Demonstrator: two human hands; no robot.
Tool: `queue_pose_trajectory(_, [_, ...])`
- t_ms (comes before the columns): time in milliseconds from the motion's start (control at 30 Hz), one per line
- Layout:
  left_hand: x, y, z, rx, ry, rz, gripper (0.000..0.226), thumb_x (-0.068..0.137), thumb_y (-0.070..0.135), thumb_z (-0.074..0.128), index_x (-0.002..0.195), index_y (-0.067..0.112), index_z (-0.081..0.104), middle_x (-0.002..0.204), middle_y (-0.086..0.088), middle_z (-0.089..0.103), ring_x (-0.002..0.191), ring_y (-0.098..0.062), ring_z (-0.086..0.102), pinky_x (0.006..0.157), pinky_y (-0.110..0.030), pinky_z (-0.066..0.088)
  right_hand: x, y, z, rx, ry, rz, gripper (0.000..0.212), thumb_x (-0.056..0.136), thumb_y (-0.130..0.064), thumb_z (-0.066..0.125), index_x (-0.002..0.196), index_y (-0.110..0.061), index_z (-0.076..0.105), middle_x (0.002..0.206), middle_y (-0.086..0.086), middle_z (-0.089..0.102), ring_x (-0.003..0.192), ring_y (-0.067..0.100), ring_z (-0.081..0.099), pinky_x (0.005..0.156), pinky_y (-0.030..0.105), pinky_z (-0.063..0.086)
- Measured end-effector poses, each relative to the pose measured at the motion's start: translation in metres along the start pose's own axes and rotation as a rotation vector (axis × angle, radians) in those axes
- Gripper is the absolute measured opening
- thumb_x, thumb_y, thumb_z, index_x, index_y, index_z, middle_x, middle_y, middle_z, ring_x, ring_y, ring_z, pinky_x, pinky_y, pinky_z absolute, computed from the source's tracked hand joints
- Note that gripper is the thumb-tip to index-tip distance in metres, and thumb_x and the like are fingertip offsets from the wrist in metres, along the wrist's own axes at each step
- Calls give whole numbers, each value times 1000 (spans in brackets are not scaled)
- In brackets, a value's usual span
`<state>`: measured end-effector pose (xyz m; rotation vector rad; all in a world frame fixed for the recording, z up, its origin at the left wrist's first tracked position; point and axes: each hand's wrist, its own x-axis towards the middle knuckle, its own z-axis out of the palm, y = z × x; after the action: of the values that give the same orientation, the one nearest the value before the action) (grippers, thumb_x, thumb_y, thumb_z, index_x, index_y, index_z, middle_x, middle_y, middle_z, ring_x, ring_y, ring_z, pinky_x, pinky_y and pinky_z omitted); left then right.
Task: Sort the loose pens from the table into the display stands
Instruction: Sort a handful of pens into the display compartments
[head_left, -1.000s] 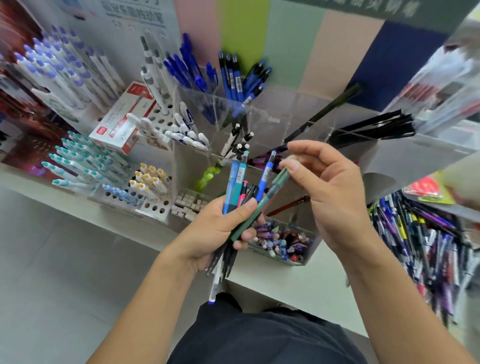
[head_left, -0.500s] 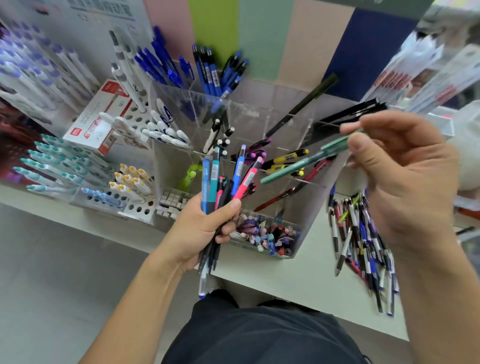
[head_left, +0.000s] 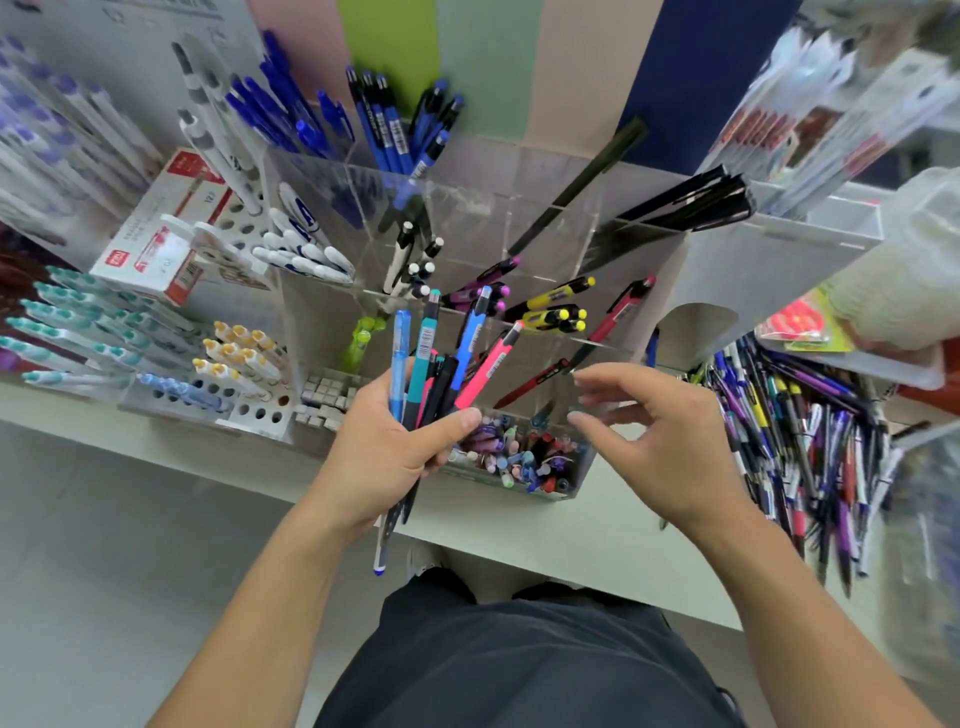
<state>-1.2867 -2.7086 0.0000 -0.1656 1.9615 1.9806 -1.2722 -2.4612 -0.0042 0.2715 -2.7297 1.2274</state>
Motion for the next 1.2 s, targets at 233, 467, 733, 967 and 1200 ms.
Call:
queue_pose_trajectory(233, [0, 2, 4, 28, -7, -45, 18, 87, 12, 77, 96, 12, 62, 66, -3, 65, 51, -17, 50, 43, -26, 39, 10, -4, 32, -327, -216, -168, 12, 82, -15, 83, 92, -18, 79, 90, -5, 71, 81, 23, 61, 61, 41, 56])
queue_pose_trajectory(467, [-6, 14, 1, -53, -85, -53, 26, 89, 21, 72, 103, 3, 59, 79, -9, 69, 51, -15, 52, 42, -23, 38, 18, -22, -25, -353, -118, 81, 10, 83, -13, 76, 82, -23, 76, 83, -16, 67, 67, 1, 56, 69, 26, 53])
queue_pose_trajectory(733, [-12, 33, 8, -131, -276, -69, 7, 83, 24, 70, 86, 18, 71, 85, -16, 71, 49, -16, 53, 40, -23, 39, 53, -73, 0, 721, -141, 471, 16, 93, -14, 68, 108, -9, 73, 60, -4, 62, 52, 11, 53, 48, 20, 46])
queue_pose_trajectory(967, [-12, 40, 10, -149, -228, -117, 29, 80, 26, 71, 100, 11, 59, 74, -9, 70, 51, -21, 62, 43, -27, 50, 56, -76, 5, 734, -196, 385, 14, 93, -6, 65, 104, -4, 74, 69, 4, 64, 54, 10, 52, 49, 19, 45])
queue_pose_trajectory(1200, [-25, 24, -13, -139, -180, -116, 36, 73, 15, 77, 100, 8, 54, 56, -1, 56, 44, -16, 46, 40, -24, 38, 54, -74, 13, 848, -60, 399, 14, 86, -24, 68, 94, -15, 75, 75, 1, 64, 63, 10, 54, 54, 19, 45])
